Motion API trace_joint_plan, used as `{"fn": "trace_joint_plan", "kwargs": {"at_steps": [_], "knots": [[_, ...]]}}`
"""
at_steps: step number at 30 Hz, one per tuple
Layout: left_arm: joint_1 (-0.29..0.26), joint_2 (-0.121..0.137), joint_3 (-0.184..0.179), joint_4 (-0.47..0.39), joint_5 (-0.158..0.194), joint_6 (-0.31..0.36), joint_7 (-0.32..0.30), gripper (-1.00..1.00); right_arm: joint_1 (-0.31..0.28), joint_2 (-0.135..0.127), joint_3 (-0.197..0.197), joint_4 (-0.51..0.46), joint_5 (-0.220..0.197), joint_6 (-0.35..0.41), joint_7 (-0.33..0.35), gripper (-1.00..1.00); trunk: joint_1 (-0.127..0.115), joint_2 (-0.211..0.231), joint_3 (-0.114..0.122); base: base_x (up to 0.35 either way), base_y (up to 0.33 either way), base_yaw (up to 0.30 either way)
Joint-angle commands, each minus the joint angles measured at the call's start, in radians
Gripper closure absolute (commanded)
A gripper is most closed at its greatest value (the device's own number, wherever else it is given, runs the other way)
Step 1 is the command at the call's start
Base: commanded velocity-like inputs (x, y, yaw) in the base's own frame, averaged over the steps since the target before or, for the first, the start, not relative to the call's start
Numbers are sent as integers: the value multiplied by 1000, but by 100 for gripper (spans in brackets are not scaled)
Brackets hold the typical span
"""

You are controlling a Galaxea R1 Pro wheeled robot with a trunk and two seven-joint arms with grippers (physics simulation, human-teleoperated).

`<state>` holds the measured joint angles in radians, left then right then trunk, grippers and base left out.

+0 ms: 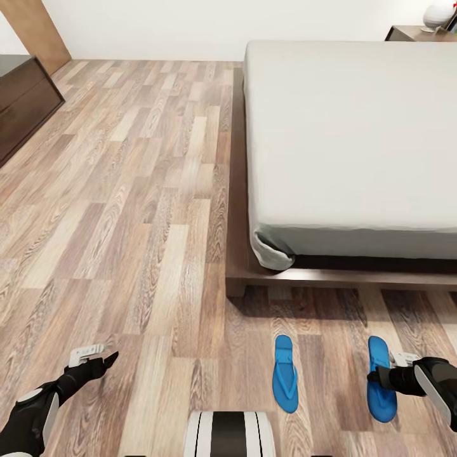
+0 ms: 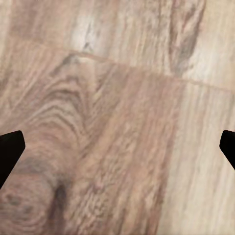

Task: In the bedroom, move the book from the bed onto either nightstand, and place the two sandals side by side next to the bed.

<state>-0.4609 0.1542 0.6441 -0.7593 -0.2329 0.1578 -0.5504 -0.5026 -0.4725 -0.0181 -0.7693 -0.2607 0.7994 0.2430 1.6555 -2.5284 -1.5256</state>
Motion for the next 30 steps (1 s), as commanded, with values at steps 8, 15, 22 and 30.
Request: {"fn": "trace_joint_plan", "kwargs": {"at_steps": [8,15,22,30], "knots": [[-1,-1,5,-2,-5,6,-8,-100,0,0,-2,2,4,5,5,100,0,0,-1,0,202,0],[-1,-1,5,-2,-5,6,-8,-100,0,0,-2,5,6,4,3,100,0,0,-1,0,278,0],[-1,-2,5,-2,-5,6,-8,-100,0,1,-2,4,8,3,-164,100,0,0,-1,0,106,0],[-1,-7,5,-2,-5,5,-7,-100,0,2,0,4,9,3,-215,100,0,0,-1,0,4,0]]}}
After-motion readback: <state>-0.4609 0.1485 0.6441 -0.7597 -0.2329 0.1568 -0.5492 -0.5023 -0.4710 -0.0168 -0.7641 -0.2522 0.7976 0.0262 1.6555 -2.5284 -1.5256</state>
